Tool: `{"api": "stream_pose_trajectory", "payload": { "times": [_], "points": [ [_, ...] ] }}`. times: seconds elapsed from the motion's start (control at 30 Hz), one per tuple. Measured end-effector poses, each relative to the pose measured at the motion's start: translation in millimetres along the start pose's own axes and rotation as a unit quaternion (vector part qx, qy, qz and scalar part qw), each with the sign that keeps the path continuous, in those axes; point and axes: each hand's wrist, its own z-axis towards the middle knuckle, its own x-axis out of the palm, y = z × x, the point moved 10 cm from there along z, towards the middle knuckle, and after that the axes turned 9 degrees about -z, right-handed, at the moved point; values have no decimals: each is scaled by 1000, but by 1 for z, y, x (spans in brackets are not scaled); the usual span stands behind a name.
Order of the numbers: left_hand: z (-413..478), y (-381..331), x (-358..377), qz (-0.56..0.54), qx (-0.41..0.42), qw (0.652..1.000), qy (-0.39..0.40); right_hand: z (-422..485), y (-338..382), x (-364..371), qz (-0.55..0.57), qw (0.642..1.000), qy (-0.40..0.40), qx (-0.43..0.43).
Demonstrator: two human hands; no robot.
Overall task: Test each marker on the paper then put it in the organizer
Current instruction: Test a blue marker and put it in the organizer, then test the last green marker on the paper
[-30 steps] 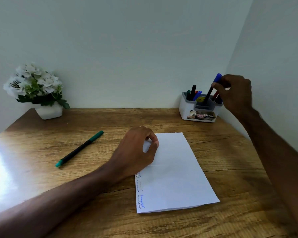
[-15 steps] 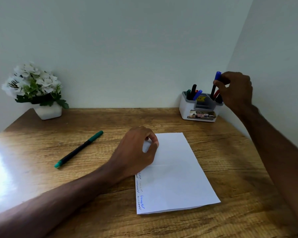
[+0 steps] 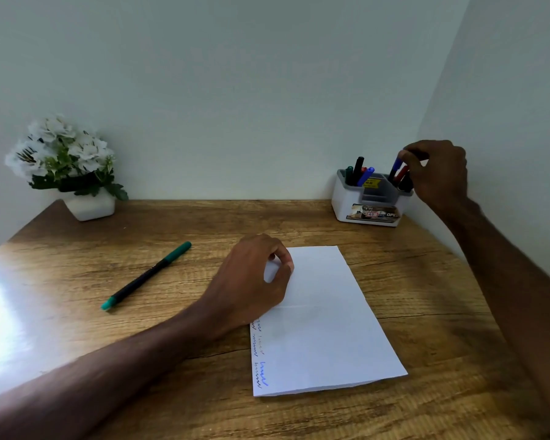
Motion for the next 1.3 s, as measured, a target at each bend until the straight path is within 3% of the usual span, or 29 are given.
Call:
{"api": "stream_pose_trajectory", "payload": {
  "times": [0.2,0.4,0.53,0.67,0.87,0.97,1.13,1.3],
  "points": [
    [-1,2,1,1,-6,1000,2,-15,12,-17,-2,997,-68,-34],
    [-1,2,1,0,-7,1000,2,-15,20,0,-48,996,4,-76],
    [0,1,0,0,0,1000,-1,-10,11,12,-58,996,43,-59],
    [0,1,-2,-12,12,1000,-10,-19,14,1,-27,998,4,-51],
    [-1,-2,-10,-24,30,998,-44,-63,80,-32,54,989,-63,-119],
    [-2,-2,-20,-17,26,997,-72,-93,130,-42,101,976,-51,-185],
    [9,-4,-50,123,26,990,-56,-146,208,-27,120,937,57,-323],
    [9,44,-94,323,-128,937,37,-186,241,-8,128,899,144,-393]
  ]
}}
